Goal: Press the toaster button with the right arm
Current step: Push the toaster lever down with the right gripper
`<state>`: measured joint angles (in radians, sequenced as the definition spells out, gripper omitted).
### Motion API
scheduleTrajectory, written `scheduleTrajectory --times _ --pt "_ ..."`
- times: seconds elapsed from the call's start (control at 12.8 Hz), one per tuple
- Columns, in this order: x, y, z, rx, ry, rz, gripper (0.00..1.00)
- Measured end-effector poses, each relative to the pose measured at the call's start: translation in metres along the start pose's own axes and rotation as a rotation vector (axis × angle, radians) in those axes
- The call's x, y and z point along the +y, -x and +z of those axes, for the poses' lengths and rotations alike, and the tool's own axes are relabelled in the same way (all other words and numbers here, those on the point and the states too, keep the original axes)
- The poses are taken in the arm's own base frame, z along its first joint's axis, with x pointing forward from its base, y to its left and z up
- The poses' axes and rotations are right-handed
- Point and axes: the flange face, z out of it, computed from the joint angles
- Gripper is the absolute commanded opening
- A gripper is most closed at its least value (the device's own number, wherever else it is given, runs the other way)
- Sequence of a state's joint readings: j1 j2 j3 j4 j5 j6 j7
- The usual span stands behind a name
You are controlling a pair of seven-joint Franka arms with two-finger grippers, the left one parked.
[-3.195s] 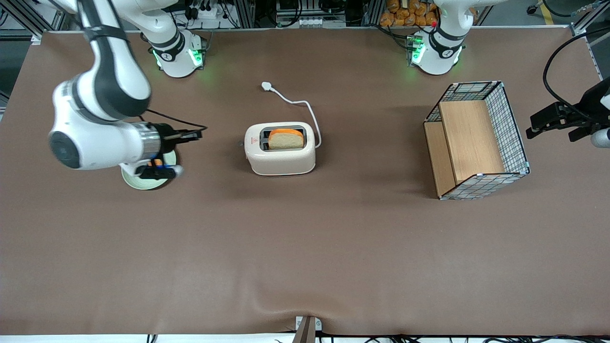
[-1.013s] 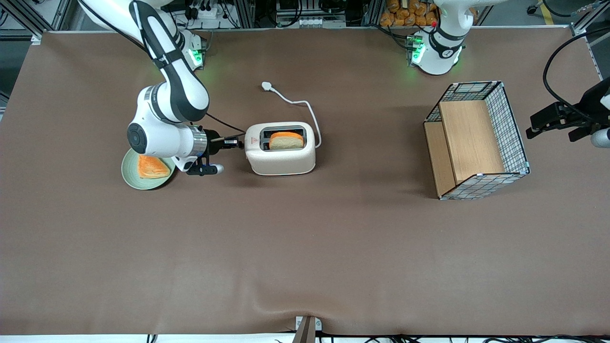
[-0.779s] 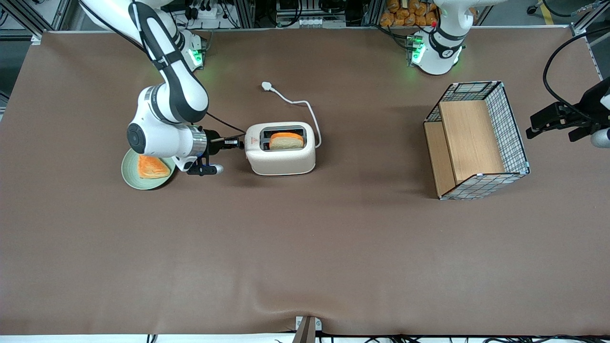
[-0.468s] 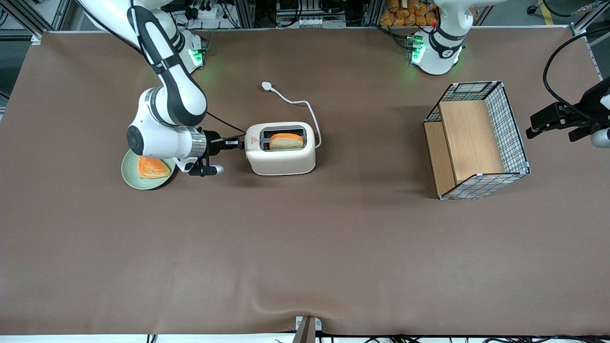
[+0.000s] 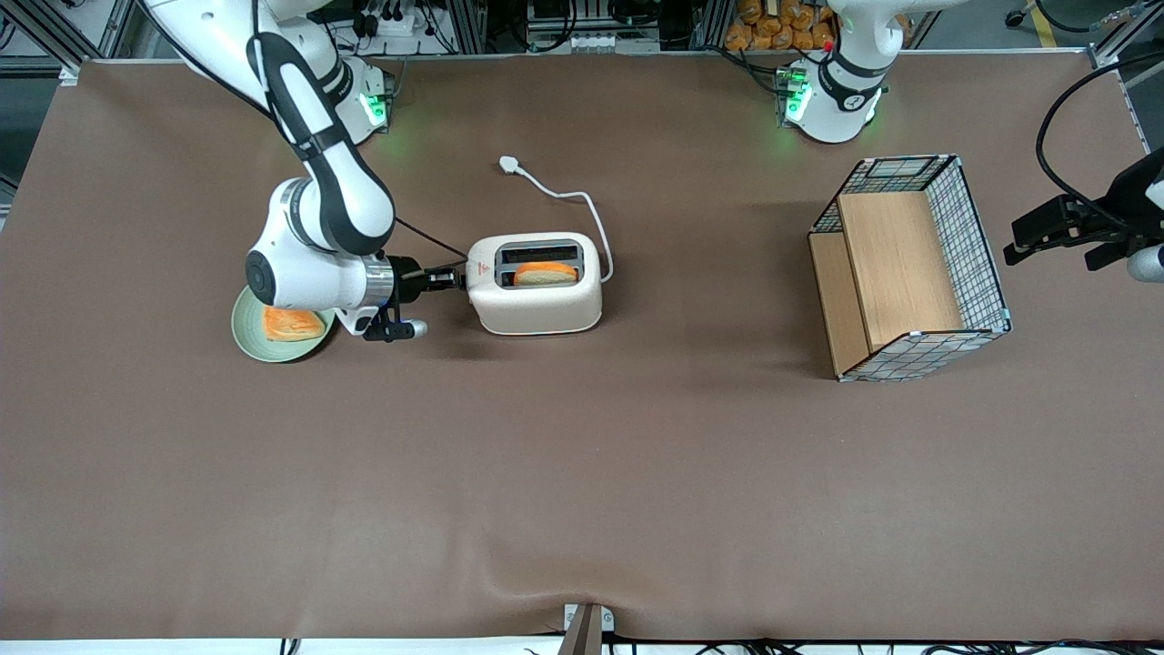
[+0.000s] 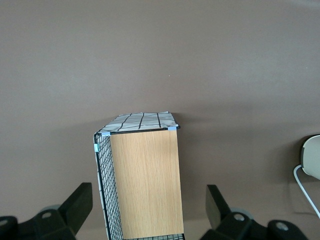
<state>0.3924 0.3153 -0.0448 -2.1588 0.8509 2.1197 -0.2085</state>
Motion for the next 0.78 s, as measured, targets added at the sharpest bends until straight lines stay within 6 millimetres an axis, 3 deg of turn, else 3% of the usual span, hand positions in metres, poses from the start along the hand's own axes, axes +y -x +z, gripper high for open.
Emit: scheduleTrajectory --times 0.78 --pt "0.0132 -0.0031 0.005 0.002 -0.022 -0.028 0.0"
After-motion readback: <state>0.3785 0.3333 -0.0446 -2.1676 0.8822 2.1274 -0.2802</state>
